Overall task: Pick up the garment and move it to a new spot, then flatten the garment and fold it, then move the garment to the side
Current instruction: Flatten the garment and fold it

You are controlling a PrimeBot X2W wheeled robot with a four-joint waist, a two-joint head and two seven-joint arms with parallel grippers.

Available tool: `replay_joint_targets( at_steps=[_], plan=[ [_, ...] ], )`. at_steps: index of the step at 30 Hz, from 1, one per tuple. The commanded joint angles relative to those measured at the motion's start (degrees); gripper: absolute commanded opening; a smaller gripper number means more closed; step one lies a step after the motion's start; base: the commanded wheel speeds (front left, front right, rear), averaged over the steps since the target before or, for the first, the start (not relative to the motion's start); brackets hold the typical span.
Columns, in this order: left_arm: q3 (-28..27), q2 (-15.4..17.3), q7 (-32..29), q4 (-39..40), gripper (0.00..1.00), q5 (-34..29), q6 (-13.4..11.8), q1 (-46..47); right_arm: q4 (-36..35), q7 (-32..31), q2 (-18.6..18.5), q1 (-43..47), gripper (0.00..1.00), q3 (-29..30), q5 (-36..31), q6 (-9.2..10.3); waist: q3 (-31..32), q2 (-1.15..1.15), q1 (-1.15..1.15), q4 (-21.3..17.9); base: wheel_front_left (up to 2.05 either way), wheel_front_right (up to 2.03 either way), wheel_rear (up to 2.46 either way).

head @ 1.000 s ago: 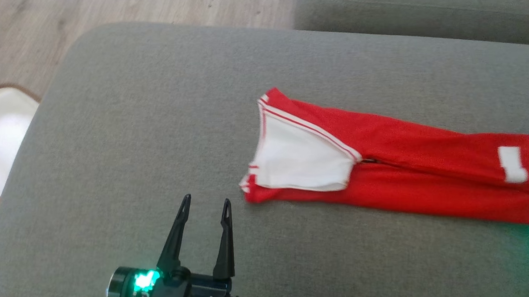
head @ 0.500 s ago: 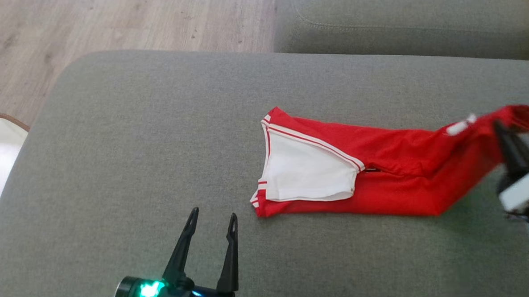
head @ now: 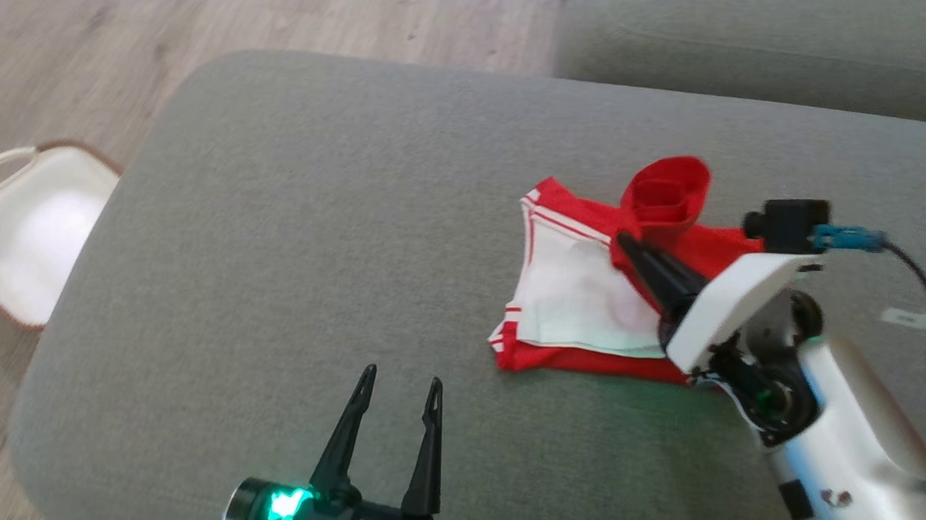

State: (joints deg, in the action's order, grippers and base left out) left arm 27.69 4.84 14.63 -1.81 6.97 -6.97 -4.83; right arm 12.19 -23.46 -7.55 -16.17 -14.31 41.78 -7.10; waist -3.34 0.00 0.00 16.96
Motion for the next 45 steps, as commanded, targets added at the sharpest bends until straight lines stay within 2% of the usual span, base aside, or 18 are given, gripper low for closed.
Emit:
replay_joint_targets(
  at_steps=[1, 9, 10, 11, 12, 16, 20, 24, 25, 32, 36, 39, 45],
  plan=[
    [-1.42, -0.87, 0.37, 1.5, 1.0, -0.75, 0.25, 2.72, -0.62, 0.04, 0.68, -3.38, 0.0, -1.54, -0.16, -0.39, -0.98, 0.0, 0.0, 1.51, 0.0, 0.0, 0.0],
    [-1.14, -1.67, 0.37, 1.05, 1.0, -0.65, 0.66, 3.81, 10.51, 2.81, 2.41, -8.68, 0.0, -7.61, 1.51, -0.39, -2.48, 0.0, 0.0, 3.97, 0.0, 0.0, 0.0],
    [-1.12, -1.71, 0.37, 0.99, 1.0, -0.66, 0.69, 3.9, 11.53, 3.09, 2.56, -9.05, 0.27, -8.22, 1.82, -0.39, -2.53, 0.0, 0.0, 4.08, 0.0, 0.0, 0.0],
    [-1.13, -1.74, 0.37, 0.97, 1.0, -0.69, 0.7, 3.95, 12.37, 3.46, 2.7, -9.38, 0.91, -8.77, 2.12, -0.39, -2.58, 0.0, 0.0, 4.15, 0.0, 0.0, 0.0],
    [-1.17, -1.77, 0.37, 0.97, 1.0, -0.71, 0.7, 3.99, 13.03, 4.02, 2.81, -9.68, 1.0, -9.18, 2.39, -0.39, -2.6, 0.0, 0.0, 4.18, 0.0, 0.0, 0.0],
    [-1.74, -1.84, 0.37, 0.87, 1.0, -0.77, 0.53, 3.85, 13.11, 7.74, 2.57, -10.15, 1.0, -10.01, 4.12, -0.39, -2.11, 0.0, 0.0, 3.59, 0.0, 0.0, 0.0],
    [-2.85, -1.87, 0.37, 0.99, 1.0, -1.06, 0.09, 3.27, 10.5, 13.63, 0.06, -9.39, 1.0, -9.35, 4.88, -0.39, -0.64, 0.0, 0.0, 1.84, 0.0, 0.0, 0.0],
    [-4.12, -1.88, 0.37, 1.09, 1.0, -1.15, -0.04, 2.39, 7.98, 20.66, -3.94, -6.34, 1.0, -7.83, 2.94, -0.39, 1.54, 0.0, 0.0, -0.39, 0.0, 0.0, 0.0],
    [-4.12, -1.88, 0.37, 1.09, 1.0, -1.15, -0.04, 2.39, 7.98, 20.66, -3.94, -6.34, 1.0, -7.83, 2.94, -0.39, 1.54, 0.0, 0.0, -0.39, 0.0, 0.0, 0.0],
    [-8.18, -1.9, 0.37, 1.43, 1.0, 0.96, -0.14, -0.33, 4.8, 32.33, -7.96, 3.18, 1.0, -3.94, -3.03, -0.39, 4.97, 0.0, 0.0, -4.87, 0.0, 0.0, 0.0],
    [-10.24, -1.91, 0.37, 0.9, 1.0, 1.7, -0.48, -1.79, 1.6, 37.5, -7.19, 9.74, 1.0, -0.27, -5.25, -0.39, 6.33, 0.0, 0.0, -6.75, 0.0, 0.0, 0.0],
    [-11.48, -1.91, 0.37, 0.4, 1.0, 2.42, -0.54, -2.85, -0.72, 38.33, -6.37, 15.0, 1.0, 1.74, -8.46, -0.39, 7.31, 0.0, 0.0, -7.72, 0.0, 0.0, 0.0],
    [-13.75, -1.84, 0.37, 0.81, 1.0, 2.16, -0.49, -5.79, -5.03, 38.44, -5.18, 24.54, 1.0, 4.76, -19.55, -0.39, 9.34, 0.0, 0.0, -8.76, 0.0, 0.0, 0.0]
  ],
)
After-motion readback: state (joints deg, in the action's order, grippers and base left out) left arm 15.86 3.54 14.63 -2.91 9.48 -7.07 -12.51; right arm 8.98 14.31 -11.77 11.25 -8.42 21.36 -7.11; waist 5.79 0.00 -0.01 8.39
